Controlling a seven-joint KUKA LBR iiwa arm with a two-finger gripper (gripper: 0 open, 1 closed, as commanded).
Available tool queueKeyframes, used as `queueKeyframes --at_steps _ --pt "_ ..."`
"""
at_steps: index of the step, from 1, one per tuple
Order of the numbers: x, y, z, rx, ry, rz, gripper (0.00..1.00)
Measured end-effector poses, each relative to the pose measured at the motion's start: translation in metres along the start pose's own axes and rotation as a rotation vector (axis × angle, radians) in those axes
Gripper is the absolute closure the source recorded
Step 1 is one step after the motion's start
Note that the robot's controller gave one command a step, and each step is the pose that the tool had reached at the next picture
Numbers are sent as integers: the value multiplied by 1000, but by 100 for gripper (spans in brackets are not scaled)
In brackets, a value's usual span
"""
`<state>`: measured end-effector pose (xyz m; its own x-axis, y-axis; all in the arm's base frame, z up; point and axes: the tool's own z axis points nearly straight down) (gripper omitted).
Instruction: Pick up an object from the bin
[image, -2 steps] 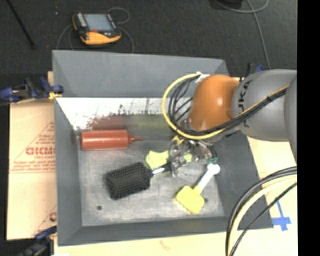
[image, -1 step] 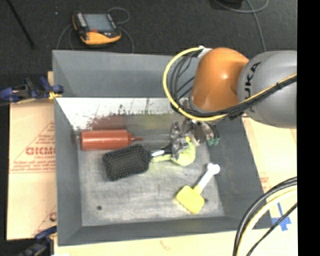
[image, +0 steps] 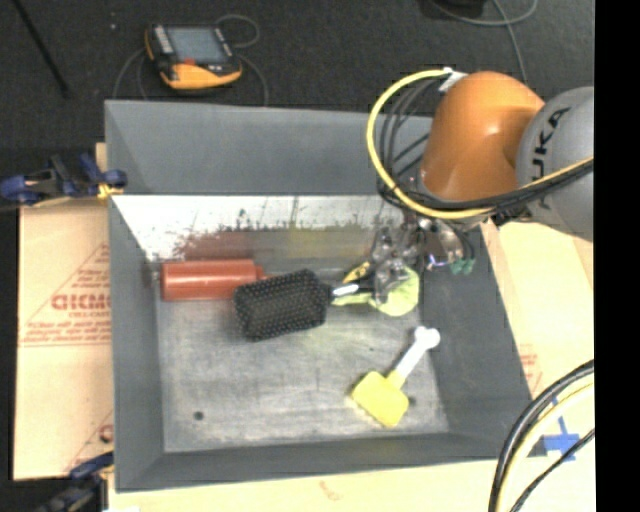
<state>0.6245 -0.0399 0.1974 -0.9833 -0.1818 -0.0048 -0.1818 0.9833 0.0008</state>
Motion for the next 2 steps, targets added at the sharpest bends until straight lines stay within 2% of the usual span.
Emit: queueKeyframes --at_steps 1,2 --pt "-3 -22 30 9 -9 -38 100" --pt "7 -10 26 -3 19 -67 100"
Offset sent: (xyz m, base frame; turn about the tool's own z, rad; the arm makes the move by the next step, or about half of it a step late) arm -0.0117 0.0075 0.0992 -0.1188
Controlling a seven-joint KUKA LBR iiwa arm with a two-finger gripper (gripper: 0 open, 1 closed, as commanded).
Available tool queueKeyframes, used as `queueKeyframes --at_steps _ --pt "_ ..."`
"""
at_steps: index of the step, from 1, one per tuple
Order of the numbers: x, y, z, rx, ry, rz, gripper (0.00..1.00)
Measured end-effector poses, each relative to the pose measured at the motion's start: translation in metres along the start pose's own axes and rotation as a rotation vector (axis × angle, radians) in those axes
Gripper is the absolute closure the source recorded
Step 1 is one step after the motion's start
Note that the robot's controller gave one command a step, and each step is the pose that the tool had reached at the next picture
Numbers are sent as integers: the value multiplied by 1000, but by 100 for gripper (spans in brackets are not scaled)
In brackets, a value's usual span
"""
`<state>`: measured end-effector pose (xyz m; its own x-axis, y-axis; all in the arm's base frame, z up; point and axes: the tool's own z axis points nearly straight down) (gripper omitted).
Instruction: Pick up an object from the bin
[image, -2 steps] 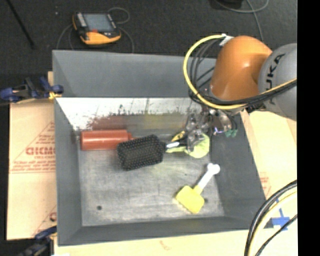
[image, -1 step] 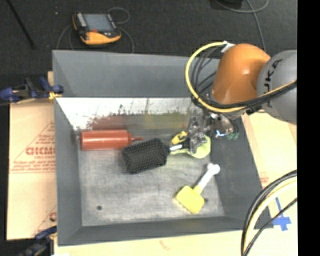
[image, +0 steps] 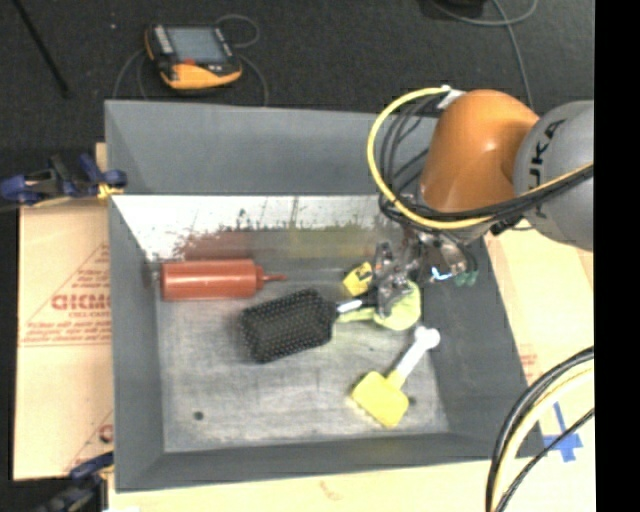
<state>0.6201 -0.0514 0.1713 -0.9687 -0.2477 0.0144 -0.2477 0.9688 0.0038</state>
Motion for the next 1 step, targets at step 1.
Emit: queueKeyframes --at_steps 1 --pt "4 -2 -65 6 -14 -130 100"
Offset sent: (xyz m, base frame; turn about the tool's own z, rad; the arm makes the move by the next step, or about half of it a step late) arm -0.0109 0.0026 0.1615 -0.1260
